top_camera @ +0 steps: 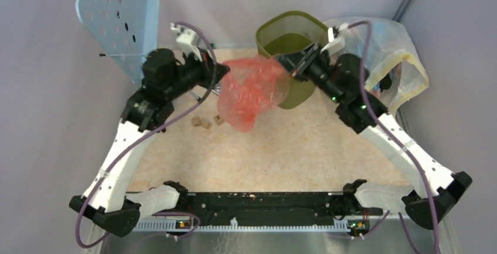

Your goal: Put the trash bags into the trash bin

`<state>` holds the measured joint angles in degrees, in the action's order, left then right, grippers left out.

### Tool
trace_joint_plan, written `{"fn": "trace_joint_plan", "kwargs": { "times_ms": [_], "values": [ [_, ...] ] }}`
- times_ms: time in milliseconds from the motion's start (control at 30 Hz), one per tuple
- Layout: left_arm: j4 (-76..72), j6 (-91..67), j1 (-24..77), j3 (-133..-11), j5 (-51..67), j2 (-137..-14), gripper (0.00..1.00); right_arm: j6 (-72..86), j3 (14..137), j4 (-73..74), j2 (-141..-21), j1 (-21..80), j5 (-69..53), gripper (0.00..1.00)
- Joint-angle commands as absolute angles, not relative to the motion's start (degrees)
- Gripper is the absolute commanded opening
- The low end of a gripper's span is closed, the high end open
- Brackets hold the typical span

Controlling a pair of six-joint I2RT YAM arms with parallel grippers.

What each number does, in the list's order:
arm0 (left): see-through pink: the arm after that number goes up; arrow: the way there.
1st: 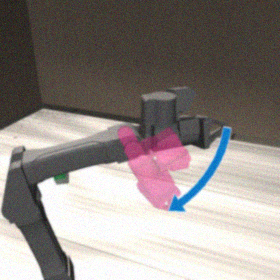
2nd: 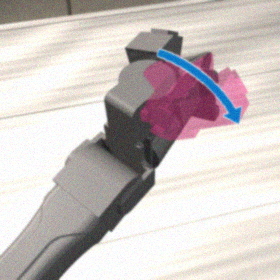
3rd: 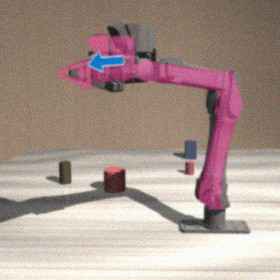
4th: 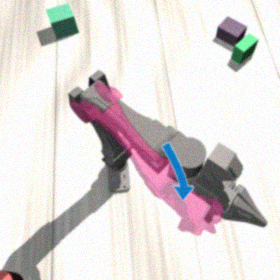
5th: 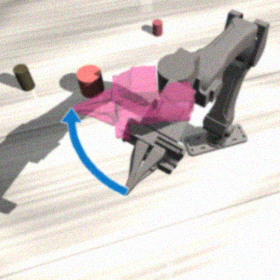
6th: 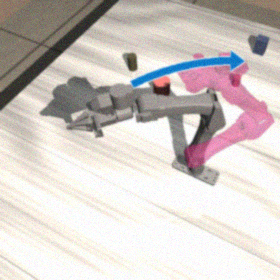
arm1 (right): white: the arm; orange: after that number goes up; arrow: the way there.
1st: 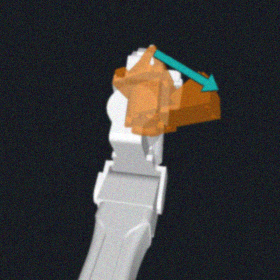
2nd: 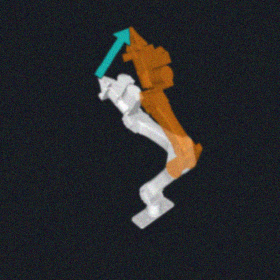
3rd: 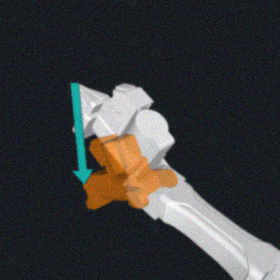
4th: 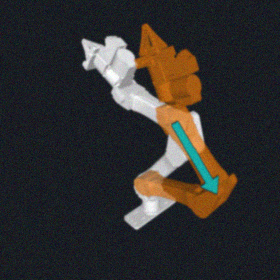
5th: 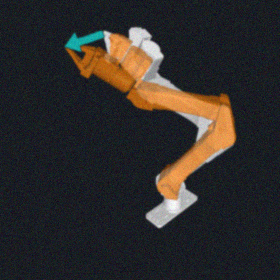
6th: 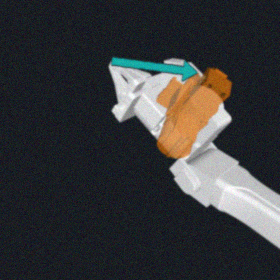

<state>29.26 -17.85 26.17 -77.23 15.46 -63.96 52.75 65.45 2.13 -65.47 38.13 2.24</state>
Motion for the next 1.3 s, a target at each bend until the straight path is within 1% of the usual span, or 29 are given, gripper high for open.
{"fn": "trace_joint_plan", "kwargs": {
  "times_ms": [0,67,100,267,400,467,533,633,733,900,967,1033,1100,1267],
  "values": [
    [29.0,-16.3,26.2,-93.3,16.8,-61.7,0.06,39.3,83.6,13.4,-65.0,38.4,-4.7,0.00],
    [26.6,-17.1,26.2,-93.4,16.1,-59.3,0.06,38.6,83.8,15.8,-63.7,38.4,-3.3,0.00],
    [25.6,-17.3,26.2,-91.4,15.7,-57.9,0.06,38.6,82.4,16.6,-62.6,38.4,-2.1,0.00],
    [24.7,-17.6,26.1,-76.9,12.4,-51.4,0.07,41.7,67.9,20.6,-56.2,38.4,4.0,0.00],
    [24.3,-20.0,26.2,-61.1,12.3,-47.9,0.06,45.2,53.8,22.1,-52.7,38.3,4.6,0.00],
    [23.2,-21.3,26.2,-54.8,13.2,-46.9,0.05,45.5,49.5,22.6,-52.3,38.3,4.2,0.00],
    [22.8,-21.9,26.2,-52.5,14.0,-46.9,0.05,45.5,48.1,23.2,-51.7,38.2,4.3,0.00],
    [24.0,-21.4,26.2,-55.7,13.8,-47.4,0.06,43.9,50.5,24.3,-50.4,38.3,5.6,0.00],
    [27.0,-20.4,26.2,-66.4,14.4,-49.7,0.08,40.5,57.9,26.6,-50.6,38.3,4.4,0.00],
    [33.7,-19.7,26.2,-89.1,19.8,-56.2,0.10,35.1,76.5,33.7,-54.5,38.3,1.8,0.00],
    [33.9,-19.9,26.1,-93.3,20.5,-56.4,0.12,34.4,79.2,35.0,-54.1,38.3,3.3,0.00],
    [33.8,-19.7,26.2,-93.6,19.5,-55.4,0.14,34.1,77.8,36.0,-53.3,38.3,6.4,0.00],
    [33.9,-19.2,26.2,-90.8,17.8,-54.1,0.14,34.7,74.5,36.4,-52.4,38.3,8.0,0.00],
    [33.4,-19.5,26.1,-79.8,17.6,-52.3,0.13,37.8,60.3,33.4,-51.0,38.3,4.9,0.00]
  ]
}}
